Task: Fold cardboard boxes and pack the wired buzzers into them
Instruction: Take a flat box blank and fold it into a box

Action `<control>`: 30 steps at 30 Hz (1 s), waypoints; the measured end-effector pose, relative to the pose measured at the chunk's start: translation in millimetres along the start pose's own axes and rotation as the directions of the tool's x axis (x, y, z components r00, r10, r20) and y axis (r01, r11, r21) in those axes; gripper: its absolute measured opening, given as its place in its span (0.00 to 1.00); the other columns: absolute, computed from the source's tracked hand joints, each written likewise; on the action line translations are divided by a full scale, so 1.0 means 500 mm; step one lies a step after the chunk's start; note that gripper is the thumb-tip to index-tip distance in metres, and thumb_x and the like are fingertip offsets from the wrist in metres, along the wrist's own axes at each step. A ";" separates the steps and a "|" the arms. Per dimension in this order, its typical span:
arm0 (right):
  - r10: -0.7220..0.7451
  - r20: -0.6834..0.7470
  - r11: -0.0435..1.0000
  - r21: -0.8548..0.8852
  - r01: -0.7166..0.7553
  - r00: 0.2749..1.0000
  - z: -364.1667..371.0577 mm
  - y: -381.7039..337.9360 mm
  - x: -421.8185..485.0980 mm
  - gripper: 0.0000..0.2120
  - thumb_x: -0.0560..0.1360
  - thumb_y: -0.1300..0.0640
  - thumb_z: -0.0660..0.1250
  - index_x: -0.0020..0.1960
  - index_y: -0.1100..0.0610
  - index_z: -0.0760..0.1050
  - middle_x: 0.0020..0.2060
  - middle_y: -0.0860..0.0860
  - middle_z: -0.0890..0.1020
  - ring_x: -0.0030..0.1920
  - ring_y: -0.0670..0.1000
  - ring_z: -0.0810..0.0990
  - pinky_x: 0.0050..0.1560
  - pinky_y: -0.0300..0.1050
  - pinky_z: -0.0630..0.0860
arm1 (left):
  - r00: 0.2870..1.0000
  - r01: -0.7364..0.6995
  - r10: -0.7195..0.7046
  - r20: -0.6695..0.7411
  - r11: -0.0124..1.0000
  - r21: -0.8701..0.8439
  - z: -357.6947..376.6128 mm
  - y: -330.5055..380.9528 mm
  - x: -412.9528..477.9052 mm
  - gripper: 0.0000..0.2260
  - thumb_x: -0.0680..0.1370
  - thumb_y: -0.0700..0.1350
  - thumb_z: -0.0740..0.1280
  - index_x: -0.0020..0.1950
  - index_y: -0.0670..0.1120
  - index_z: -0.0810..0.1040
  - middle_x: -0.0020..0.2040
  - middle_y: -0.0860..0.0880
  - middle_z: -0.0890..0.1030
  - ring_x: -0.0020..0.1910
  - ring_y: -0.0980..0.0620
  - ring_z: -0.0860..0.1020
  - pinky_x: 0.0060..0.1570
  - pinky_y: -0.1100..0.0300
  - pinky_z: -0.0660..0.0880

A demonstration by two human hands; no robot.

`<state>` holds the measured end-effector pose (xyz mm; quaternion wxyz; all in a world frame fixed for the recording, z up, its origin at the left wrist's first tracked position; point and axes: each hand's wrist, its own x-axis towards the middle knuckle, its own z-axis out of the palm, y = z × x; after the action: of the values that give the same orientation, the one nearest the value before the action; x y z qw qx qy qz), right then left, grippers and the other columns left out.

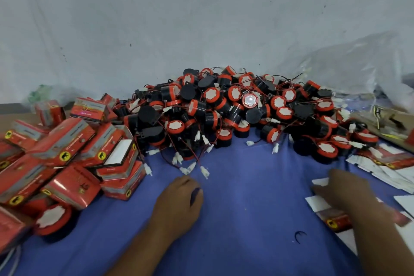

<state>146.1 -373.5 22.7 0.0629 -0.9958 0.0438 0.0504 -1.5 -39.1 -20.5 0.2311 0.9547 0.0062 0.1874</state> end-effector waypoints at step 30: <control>-0.623 -0.290 0.678 0.264 0.686 0.727 0.124 -0.299 -0.204 0.39 0.72 0.26 0.58 0.78 0.38 0.54 0.79 0.47 0.49 0.78 0.54 0.45 0.78 0.55 0.46 | 0.843 0.345 -0.352 0.408 -0.228 -0.910 -0.019 0.062 -0.001 0.23 0.81 0.56 0.57 0.69 0.43 0.75 0.61 0.39 0.81 0.59 0.37 0.80 0.55 0.41 0.78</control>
<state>53.2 -209.7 -9.5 0.2507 -0.9166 -0.3029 -0.0725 -7.9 -62.6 1.0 0.8947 0.4217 0.1351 0.0584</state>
